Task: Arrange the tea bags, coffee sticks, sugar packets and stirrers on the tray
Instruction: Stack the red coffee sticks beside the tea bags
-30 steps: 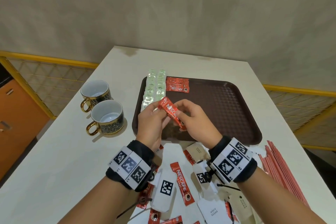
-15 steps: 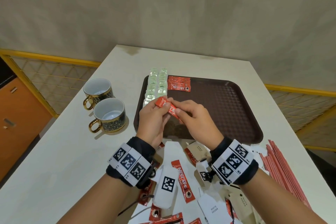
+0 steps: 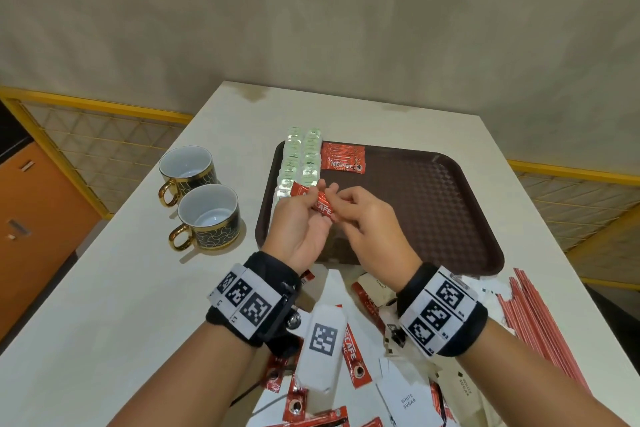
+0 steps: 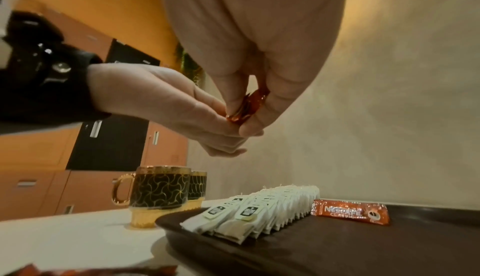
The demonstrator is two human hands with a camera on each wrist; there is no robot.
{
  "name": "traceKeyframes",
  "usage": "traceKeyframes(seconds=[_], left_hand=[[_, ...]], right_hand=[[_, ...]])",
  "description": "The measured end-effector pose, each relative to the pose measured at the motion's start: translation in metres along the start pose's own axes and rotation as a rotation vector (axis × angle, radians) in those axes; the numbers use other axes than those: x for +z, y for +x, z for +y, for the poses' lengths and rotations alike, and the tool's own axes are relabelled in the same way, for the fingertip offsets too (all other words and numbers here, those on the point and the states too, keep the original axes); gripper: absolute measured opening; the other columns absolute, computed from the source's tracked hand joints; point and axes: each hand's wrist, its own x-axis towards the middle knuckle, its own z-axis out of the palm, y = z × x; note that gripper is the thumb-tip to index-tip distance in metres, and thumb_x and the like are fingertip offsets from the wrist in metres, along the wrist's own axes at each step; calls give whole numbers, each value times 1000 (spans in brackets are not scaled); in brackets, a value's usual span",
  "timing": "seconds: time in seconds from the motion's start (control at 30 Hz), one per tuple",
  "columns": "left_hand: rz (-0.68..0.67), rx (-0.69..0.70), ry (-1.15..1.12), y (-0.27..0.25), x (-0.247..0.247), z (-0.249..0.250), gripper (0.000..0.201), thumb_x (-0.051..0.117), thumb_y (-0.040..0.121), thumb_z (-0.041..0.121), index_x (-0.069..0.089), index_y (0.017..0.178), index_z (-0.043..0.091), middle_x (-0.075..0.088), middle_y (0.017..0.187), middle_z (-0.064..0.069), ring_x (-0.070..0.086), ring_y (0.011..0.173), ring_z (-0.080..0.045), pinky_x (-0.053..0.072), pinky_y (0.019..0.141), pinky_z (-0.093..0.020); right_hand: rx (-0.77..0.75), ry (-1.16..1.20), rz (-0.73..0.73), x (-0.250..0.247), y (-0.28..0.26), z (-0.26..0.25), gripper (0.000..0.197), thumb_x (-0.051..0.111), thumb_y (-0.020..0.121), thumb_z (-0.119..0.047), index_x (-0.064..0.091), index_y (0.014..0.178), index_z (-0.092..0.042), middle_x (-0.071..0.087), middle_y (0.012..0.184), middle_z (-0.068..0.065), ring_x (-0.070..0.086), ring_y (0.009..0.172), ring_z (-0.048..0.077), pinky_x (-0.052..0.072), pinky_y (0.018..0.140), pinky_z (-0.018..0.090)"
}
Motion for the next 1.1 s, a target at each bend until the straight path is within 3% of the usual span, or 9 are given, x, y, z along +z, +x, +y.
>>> traceKeyframes(seconds=[0.2,0.33,0.47,0.57,0.7,0.87,0.97,1.03,1.1], left_hand=[[15,-1,-86,7,-7,0,42,42,100,1,38,143,1,50,137,-24,55,121,-29,45,104,-45],[2,15,-159,9,-6,4,47,41,99,1,35,146,4,56,113,-17,60,101,-24,57,78,-38],[-2,36,-123,12,-6,1,46,39,101,2,35,147,5,54,129,-19,57,112,-25,52,92,-40],[-5,27,-60,18,-8,-1,46,39,102,6,34,148,6,52,136,-22,54,125,-29,46,103,-47],[-12,52,11,20,-2,3,48,43,101,8,34,149,7,58,131,-19,58,120,-26,53,93,-38],[-19,138,375,13,-7,19,29,49,101,16,52,126,2,74,93,-4,67,74,-4,55,65,-18],[7,165,722,7,-21,21,29,58,97,25,58,126,19,63,128,-1,64,107,-8,53,82,-21],[-56,191,958,0,-26,21,21,57,97,27,62,117,29,61,127,8,59,113,-3,47,95,-23],[-93,188,1056,-7,-27,23,18,56,97,26,62,113,30,63,122,12,59,108,4,46,87,-14]], right_hand=[[-52,-94,-24,-1,0,6,40,59,91,2,63,128,-11,60,112,6,53,98,9,37,83,4],[-38,1,61,-3,2,7,33,60,92,0,67,123,-10,64,104,5,57,91,9,40,79,4],[37,10,9,-6,10,7,33,61,93,-8,66,126,-14,65,103,3,58,89,9,43,78,9],[68,-62,-58,-8,19,6,35,65,92,-23,65,126,-20,67,102,-1,60,89,12,51,80,28],[122,-54,-121,-14,37,9,31,68,90,-22,69,120,-21,71,98,-4,64,85,9,52,79,24],[391,-68,-98,-31,81,59,36,74,84,-13,69,119,-11,71,115,5,65,103,13,48,97,23],[458,-195,-199,-24,110,97,40,76,81,-12,68,120,-9,68,120,9,63,110,18,44,97,22],[474,-235,-246,-15,127,114,40,77,80,-12,68,119,-7,67,118,11,63,108,21,44,94,24],[463,-274,-287,-7,139,125,37,77,80,-13,68,115,-6,67,114,11,63,105,23,46,92,26]])
